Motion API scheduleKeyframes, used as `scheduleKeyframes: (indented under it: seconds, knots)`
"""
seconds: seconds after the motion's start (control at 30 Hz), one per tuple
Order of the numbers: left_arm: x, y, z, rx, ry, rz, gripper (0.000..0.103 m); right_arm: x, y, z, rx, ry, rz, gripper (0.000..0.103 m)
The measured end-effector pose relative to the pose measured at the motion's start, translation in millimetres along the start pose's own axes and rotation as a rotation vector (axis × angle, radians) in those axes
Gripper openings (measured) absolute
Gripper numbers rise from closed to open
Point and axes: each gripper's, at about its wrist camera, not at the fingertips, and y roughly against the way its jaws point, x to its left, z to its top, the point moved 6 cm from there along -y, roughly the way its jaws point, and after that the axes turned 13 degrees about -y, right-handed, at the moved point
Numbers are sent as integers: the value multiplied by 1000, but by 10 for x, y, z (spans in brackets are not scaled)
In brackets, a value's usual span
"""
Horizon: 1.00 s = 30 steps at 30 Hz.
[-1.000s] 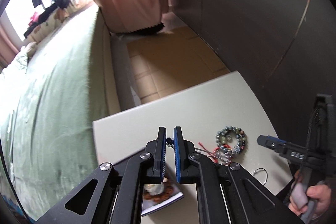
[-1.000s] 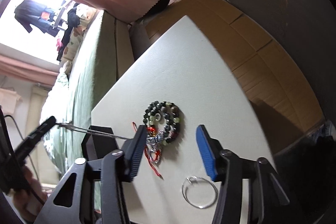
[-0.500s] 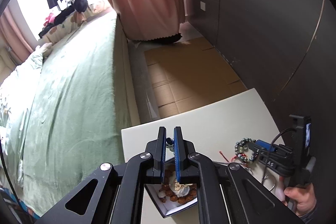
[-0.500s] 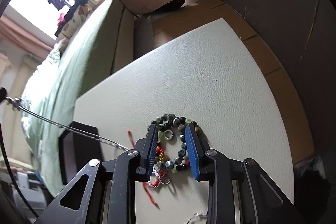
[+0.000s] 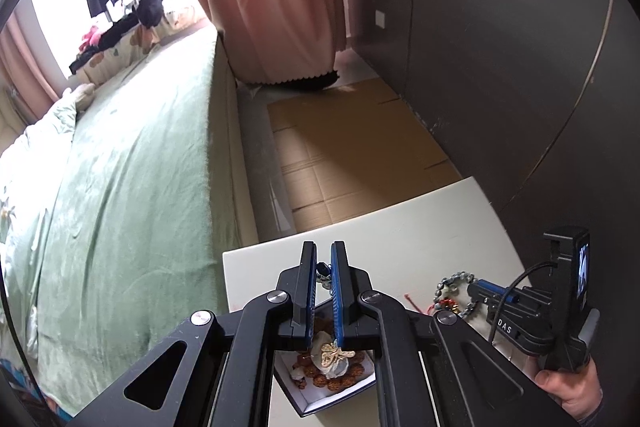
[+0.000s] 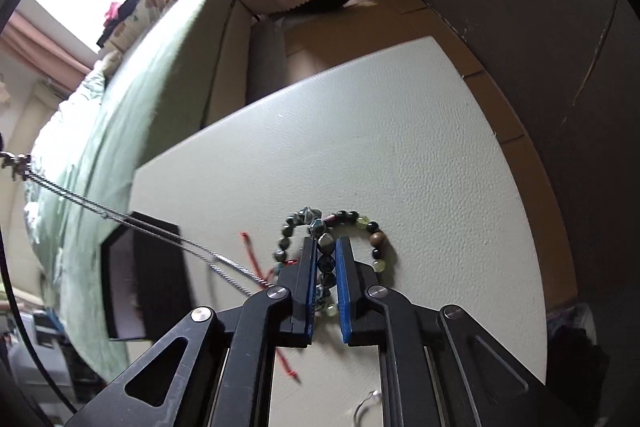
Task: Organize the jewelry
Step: 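Lift the silver chain toward the box with the left tool while the right tool grasps the dark bead bracelet, then lower the silver chain into the black box and open the left tool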
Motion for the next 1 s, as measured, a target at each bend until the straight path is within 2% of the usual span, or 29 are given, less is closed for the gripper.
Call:
scheduleKeyframes:
  seconds: [0.2,0.63,1.0]
  knots:
    - [52,426,114,-64,-10,16,7,144,344,-44,-51,-4,84,11]
    - [212,1265,261,-170,-31,85,7,376,792,-228,-129,-6,166,11]
    - [396,1723,354,-225,-24,158,7,482,853,-304,-138,18,197,11]
